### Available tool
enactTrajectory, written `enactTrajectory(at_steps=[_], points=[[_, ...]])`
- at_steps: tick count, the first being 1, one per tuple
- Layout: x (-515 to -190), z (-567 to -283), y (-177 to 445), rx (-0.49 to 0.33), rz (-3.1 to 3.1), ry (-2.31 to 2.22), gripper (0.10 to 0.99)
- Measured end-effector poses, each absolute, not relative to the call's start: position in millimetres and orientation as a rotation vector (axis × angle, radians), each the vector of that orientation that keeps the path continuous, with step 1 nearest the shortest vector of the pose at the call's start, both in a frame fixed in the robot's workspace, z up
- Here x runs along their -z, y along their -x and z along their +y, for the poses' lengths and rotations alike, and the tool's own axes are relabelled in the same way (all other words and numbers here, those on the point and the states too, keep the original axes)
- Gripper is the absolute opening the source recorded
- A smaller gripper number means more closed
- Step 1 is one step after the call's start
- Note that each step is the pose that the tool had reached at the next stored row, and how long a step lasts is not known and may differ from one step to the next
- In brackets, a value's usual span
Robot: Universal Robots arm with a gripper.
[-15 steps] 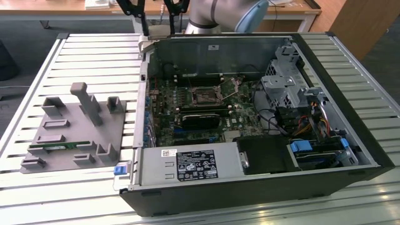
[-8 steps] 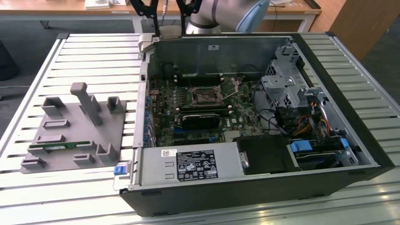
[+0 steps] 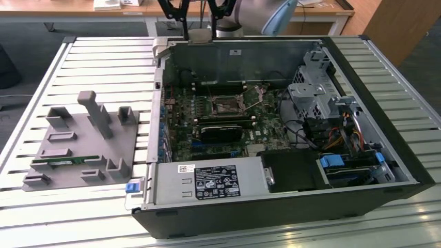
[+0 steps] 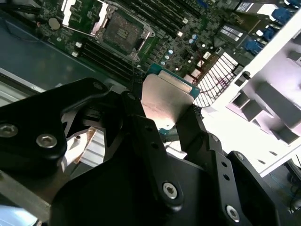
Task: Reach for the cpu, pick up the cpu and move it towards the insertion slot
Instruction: 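Pick up the cpu and move it towards the insertion slot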
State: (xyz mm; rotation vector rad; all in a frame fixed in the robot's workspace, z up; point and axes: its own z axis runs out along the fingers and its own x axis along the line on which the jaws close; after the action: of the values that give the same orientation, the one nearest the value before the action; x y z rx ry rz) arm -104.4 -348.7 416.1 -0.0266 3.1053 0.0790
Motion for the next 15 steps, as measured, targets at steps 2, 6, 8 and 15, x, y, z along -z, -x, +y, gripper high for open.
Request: enactTrajectory(at_steps=[2, 6, 8, 15], points=[[-414, -348, 98, -0.084, 3.105, 0.026, 0.537], [-411, -347, 85, -0.089, 3.105, 0.024, 0.537], [-410, -346, 78, -0.091, 3.105, 0.023, 0.537], [-407, -344, 56, -0.094, 3.105, 0.02, 0.537]])
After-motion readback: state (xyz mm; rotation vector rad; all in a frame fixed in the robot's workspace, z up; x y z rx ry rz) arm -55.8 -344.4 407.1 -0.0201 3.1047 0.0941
